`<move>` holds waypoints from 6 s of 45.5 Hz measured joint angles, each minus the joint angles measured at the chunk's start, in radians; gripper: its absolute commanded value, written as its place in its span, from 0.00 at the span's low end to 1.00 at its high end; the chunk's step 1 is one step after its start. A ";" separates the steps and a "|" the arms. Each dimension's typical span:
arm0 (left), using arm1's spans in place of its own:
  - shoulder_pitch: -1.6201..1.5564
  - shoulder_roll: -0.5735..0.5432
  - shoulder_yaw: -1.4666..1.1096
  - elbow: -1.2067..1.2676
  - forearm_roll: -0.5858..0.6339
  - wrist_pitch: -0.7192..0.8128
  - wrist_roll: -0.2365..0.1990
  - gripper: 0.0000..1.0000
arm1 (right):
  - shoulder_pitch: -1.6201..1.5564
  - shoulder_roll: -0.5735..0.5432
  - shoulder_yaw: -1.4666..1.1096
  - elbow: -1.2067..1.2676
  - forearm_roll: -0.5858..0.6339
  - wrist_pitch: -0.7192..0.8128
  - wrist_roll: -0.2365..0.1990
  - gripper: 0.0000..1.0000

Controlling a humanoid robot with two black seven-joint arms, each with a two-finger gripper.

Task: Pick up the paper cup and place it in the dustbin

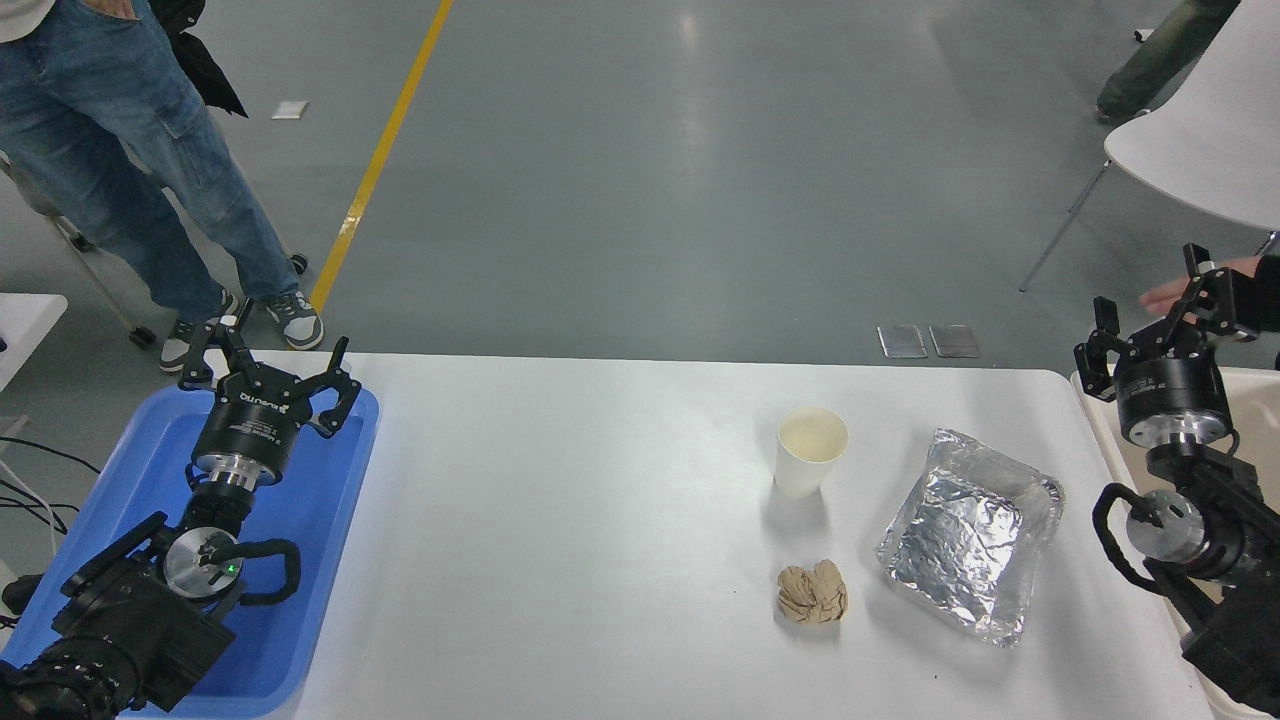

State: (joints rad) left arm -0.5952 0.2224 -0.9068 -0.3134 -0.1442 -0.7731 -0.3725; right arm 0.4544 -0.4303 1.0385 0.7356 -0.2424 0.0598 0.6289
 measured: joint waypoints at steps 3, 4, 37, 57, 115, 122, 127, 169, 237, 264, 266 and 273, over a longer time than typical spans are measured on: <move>0.000 0.000 0.000 0.000 0.000 0.000 0.000 1.00 | 0.000 0.000 0.000 0.000 0.000 0.000 0.000 1.00; 0.000 0.000 0.000 0.000 0.000 0.000 0.000 1.00 | 0.000 0.000 0.000 0.001 0.000 0.000 0.000 1.00; 0.000 0.000 0.000 0.000 0.000 0.000 0.000 1.00 | 0.000 0.005 -0.001 0.003 0.000 0.000 0.000 1.00; 0.000 0.000 0.000 0.000 0.000 0.000 0.000 1.00 | -0.006 0.000 -0.001 -0.001 0.000 0.000 0.000 1.00; 0.000 0.000 0.000 0.000 0.000 0.000 0.000 1.00 | 0.287 -0.159 -0.539 -0.002 0.073 -0.015 -0.069 1.00; -0.001 0.000 0.001 -0.001 0.000 0.000 0.000 1.00 | 0.505 -0.192 -0.973 0.004 0.164 -0.013 -0.147 1.00; -0.001 0.000 0.001 0.000 0.000 0.000 0.000 1.00 | 0.675 -0.190 -1.287 0.025 0.215 -0.002 -0.240 1.00; -0.002 0.000 0.002 0.000 0.000 0.000 0.000 1.00 | 1.428 0.075 -2.217 0.306 0.173 0.502 -0.434 1.00; -0.001 0.000 0.002 -0.001 0.000 0.000 0.000 1.00 | 1.100 0.346 -2.239 0.057 0.180 0.356 -0.438 0.99; -0.001 0.000 0.002 0.000 0.000 0.000 0.000 1.00 | 0.866 0.403 -2.238 -0.117 0.168 0.228 -0.437 0.79; -0.001 0.000 0.002 0.000 0.000 0.000 0.000 1.00 | 0.858 0.405 -2.238 -0.120 0.167 0.222 -0.436 0.67; -0.001 0.000 0.002 0.000 0.000 0.000 0.000 1.00 | 0.835 0.413 -2.238 -0.131 0.164 0.207 -0.435 0.15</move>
State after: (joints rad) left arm -0.5965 0.2224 -0.9050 -0.3137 -0.1442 -0.7730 -0.3726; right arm 1.2894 -0.0178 -1.1993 0.6050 -0.0779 0.2665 0.1938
